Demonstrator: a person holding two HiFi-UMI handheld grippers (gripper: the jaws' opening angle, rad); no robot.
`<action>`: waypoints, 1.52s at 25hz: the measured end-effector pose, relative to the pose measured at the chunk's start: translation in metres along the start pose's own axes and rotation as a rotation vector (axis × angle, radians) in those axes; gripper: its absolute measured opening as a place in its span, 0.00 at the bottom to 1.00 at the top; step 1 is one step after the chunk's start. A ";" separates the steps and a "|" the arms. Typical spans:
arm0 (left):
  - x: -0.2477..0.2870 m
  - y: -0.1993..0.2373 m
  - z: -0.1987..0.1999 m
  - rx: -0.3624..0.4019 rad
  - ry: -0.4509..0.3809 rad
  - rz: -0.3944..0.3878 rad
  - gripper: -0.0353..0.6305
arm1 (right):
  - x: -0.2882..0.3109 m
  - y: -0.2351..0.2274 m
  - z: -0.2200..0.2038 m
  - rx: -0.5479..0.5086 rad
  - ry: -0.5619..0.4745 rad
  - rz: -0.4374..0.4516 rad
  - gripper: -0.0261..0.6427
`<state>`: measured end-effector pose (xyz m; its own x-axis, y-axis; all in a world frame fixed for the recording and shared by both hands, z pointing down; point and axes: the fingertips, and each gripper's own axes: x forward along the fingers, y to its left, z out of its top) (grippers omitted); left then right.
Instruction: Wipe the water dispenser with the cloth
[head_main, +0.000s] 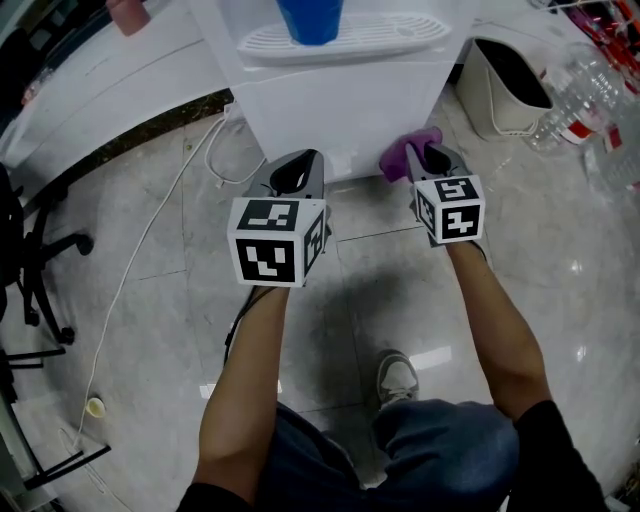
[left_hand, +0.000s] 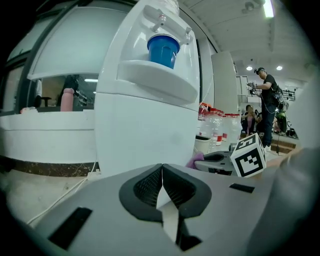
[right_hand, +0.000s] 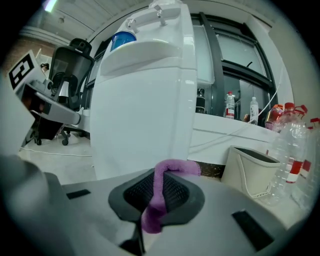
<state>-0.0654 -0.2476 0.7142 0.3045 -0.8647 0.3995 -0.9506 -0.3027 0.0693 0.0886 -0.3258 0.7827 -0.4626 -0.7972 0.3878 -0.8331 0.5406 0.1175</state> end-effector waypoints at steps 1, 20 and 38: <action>-0.001 -0.002 0.002 0.014 -0.001 0.001 0.09 | -0.002 0.002 0.005 0.007 -0.012 0.004 0.09; -0.084 -0.030 0.163 0.030 0.053 0.020 0.09 | -0.129 0.016 0.216 0.025 -0.043 0.106 0.09; -0.245 -0.063 0.505 0.039 0.073 0.113 0.09 | -0.298 -0.047 0.546 0.018 -0.076 0.184 0.09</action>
<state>-0.0494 -0.2188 0.1502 0.1887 -0.8633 0.4681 -0.9750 -0.2215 -0.0154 0.0996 -0.2602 0.1629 -0.6284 -0.7038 0.3312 -0.7373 0.6747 0.0347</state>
